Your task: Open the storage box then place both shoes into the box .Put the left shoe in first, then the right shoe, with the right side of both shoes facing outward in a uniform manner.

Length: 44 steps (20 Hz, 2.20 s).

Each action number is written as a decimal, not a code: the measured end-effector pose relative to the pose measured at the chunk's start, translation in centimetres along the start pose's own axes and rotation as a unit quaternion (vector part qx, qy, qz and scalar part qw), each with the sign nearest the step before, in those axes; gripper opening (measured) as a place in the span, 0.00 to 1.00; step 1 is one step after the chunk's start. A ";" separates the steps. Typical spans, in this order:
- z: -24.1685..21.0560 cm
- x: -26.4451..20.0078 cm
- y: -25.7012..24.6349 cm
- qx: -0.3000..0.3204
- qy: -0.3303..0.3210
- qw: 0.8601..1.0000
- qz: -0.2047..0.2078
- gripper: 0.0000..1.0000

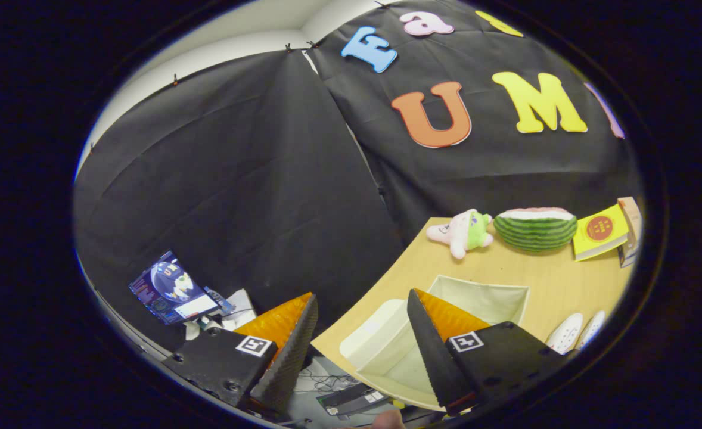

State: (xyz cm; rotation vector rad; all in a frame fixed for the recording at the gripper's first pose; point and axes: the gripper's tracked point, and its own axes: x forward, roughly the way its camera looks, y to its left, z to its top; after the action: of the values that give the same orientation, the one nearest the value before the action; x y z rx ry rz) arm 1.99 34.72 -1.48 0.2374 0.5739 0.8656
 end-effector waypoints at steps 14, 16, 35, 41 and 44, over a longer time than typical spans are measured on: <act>-1.0 -12.1 -18.5 -0.088 -0.060 0.964 -0.242 1.00; -2.1 -13.3 -20.4 -0.074 -0.050 0.963 -0.256 1.00; -20.6 -13.6 -34.1 0.068 0.203 0.929 -0.300 1.00; -23.2 -11.4 -36.7 0.107 0.238 0.922 -0.287 0.97; -24.2 -10.2 -37.3 0.141 0.255 0.916 -0.275 0.88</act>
State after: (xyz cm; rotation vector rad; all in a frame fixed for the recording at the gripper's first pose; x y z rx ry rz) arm 7.32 2.40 -33.30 0.0956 1.1934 0.2800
